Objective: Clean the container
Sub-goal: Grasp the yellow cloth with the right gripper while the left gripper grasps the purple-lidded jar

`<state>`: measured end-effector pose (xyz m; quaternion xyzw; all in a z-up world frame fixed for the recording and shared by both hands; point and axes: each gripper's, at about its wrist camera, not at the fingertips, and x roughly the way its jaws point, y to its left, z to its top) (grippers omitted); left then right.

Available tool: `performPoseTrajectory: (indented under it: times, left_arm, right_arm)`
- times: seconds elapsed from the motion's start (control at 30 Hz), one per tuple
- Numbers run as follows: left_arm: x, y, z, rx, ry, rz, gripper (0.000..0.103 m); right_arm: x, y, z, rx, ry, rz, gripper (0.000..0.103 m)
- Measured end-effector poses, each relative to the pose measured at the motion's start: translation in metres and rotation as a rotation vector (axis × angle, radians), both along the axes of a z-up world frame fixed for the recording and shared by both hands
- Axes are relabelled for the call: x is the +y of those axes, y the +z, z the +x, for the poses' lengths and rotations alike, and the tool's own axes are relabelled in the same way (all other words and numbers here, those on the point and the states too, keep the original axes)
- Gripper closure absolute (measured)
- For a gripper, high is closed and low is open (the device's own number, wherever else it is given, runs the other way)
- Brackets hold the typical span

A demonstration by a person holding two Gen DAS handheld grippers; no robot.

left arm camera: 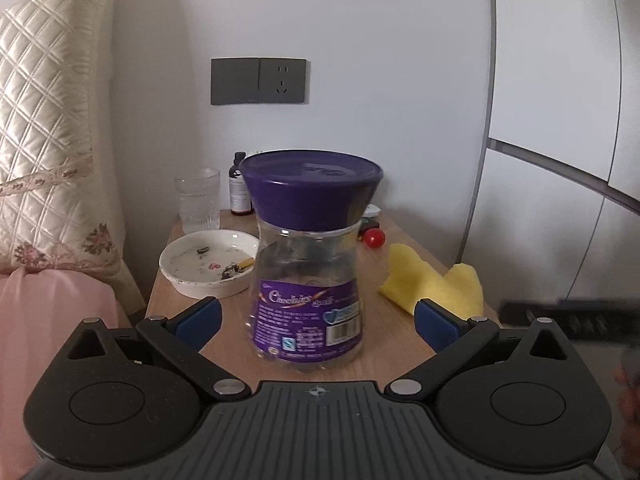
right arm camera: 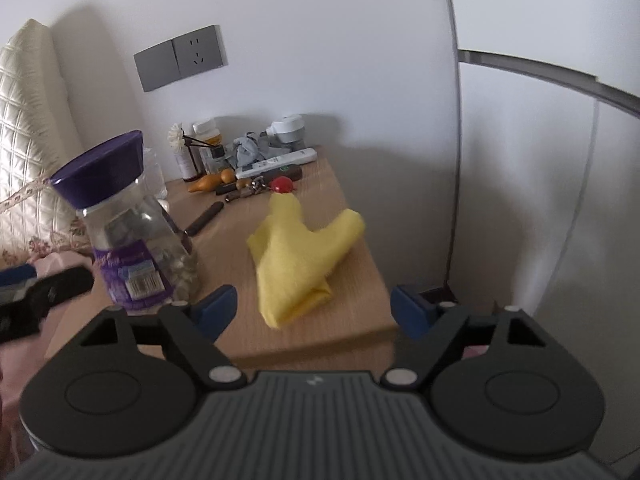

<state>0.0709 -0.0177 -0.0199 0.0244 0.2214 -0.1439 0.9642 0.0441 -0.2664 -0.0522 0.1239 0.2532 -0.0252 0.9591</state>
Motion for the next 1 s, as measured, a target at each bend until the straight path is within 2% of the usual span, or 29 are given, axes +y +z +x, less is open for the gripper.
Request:
performPoseTrajectory:
  times: [0.13,0.2,0.23,0.43,0.53,0.57,0.6,0.7,1.0]
  left_arm:
    - [0.011,0.003,0.007,0.007,-0.031,0.028,0.000]
    - [0.016,0.007,0.008,0.002,-0.034,0.040,0.000]
    - [0.019,0.009,0.006,-0.002,-0.036,0.045,0.000]
    - [0.026,0.016,-0.007,-0.049,-0.049,0.082,0.000]
    - [0.020,0.013,-0.003,-0.054,-0.047,0.089,0.000]
    - [0.017,0.012,0.000,-0.056,-0.042,0.094,0.000]
    - [0.012,0.011,0.005,-0.059,-0.031,0.098,0.000]
    - [-0.003,0.008,0.020,-0.069,0.000,0.110,0.000]
    - [-0.040,0.001,0.061,-0.085,0.057,0.168,0.000]
  right_arm:
    - [0.007,-0.001,0.033,-0.007,0.018,-0.005,0.022]
    - [0.006,-0.004,0.054,-0.002,0.031,-0.024,0.029]
    - [0.006,-0.007,0.065,-0.002,0.037,-0.035,0.029]
    - [0.010,-0.040,0.123,0.020,0.064,-0.062,0.036]
    - [0.010,-0.053,0.137,0.022,0.062,-0.060,0.050]
    - [0.009,-0.058,0.141,0.027,0.063,-0.051,0.064]
    - [0.007,-0.061,0.143,0.021,0.059,-0.039,0.071]
    - [-0.004,-0.060,0.139,-0.007,0.080,0.003,0.080]
    - [-0.061,-0.041,0.103,-0.058,0.125,0.220,0.080]
